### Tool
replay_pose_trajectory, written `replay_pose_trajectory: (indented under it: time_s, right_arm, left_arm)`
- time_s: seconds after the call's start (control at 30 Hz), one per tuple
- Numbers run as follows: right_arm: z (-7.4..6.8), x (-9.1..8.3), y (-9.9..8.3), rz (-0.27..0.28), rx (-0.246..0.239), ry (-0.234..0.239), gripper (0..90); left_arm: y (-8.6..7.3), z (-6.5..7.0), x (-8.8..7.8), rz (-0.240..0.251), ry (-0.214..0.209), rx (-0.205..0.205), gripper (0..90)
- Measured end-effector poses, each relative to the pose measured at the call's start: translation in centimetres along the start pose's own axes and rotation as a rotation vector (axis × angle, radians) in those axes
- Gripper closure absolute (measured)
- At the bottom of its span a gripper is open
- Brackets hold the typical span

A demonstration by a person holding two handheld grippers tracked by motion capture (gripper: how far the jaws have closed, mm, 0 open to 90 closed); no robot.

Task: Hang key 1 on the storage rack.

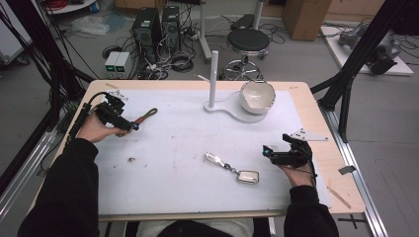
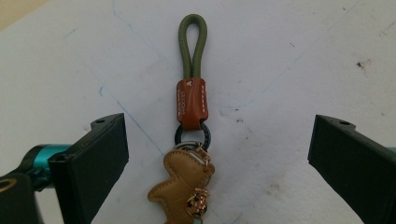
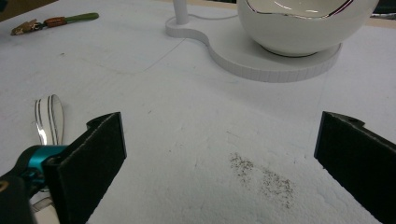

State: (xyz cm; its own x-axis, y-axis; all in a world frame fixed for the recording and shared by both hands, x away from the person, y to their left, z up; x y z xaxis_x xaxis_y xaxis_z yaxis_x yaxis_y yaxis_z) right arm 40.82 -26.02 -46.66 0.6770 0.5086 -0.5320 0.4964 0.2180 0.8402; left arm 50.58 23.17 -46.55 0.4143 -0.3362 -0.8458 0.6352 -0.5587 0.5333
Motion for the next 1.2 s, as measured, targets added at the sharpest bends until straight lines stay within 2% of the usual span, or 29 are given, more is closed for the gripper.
replay_pose_trajectory:
  time_s: [0.13, 0.2, 0.33, 0.53, 0.6, 0.63, 0.67, 0.77, 0.83, 1.2]
  right_arm:
    - [0.1, 0.0, -0.1, -0.004, 0.003, -0.004, 1.1]
    - [0.1, 0.0, -0.1, -0.005, 0.003, -0.006, 1.1]
    - [0.2, -0.2, -0.1, -0.002, -0.003, -0.012, 1.1]
    - [0.3, -0.3, -0.2, -0.001, -0.002, -0.018, 1.1]
    - [0.2, -0.3, -0.2, -0.001, 0.001, -0.018, 1.1]
    - [0.3, -0.2, -0.2, -0.001, -0.003, -0.019, 1.1]
    - [0.2, -0.2, -0.2, -0.003, -0.001, -0.017, 1.1]
    - [0.3, -0.2, -0.2, -0.003, -0.002, -0.019, 1.1]
    - [0.3, -0.3, -0.2, -0.003, -0.001, -0.023, 1.1]
    - [0.4, -0.3, -0.2, -0.003, -0.004, -0.021, 1.1]
  left_arm:
    - [0.5, -0.2, 0.7, -0.013, -0.011, 0.013, 7.4]
    - [0.8, -0.1, 1.0, -0.007, -0.029, 0.019, 12.3]
    - [0.8, 0.1, 1.7, -0.023, -0.059, 0.014, 16.0]
    - [0.5, 0.0, 2.5, -0.045, -0.062, 0.007, 17.2]
    - [0.4, -0.2, 2.7, -0.047, -0.051, 0.008, 18.5]
    - [0.4, -0.4, 2.8, -0.048, -0.037, 0.003, 22.7]
    - [0.3, -0.5, 2.9, -0.049, -0.036, -0.003, 26.0]
    - [0.3, -0.9, 3.1, -0.047, -0.028, -0.020, 27.7]
    - [0.4, -1.0, 3.2, -0.044, -0.016, -0.017, 32.5]
    - [0.2, -0.9, 4.7, -0.068, 0.028, -0.010, 38.7]
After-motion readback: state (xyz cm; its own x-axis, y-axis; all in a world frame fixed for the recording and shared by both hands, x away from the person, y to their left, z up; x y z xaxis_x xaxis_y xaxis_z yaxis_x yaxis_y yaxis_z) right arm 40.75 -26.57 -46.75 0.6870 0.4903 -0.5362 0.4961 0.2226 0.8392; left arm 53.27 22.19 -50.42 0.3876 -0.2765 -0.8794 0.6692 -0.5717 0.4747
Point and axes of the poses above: each handheld gripper's, and its own axes: x roughly forward along the jaws, y roughly out of its top, z roughly to its right, the point moved 10 cm from there along x, roughly forward along the jaws, and after that the axes turned 5 degrees about -z, right-handed, at the moved point
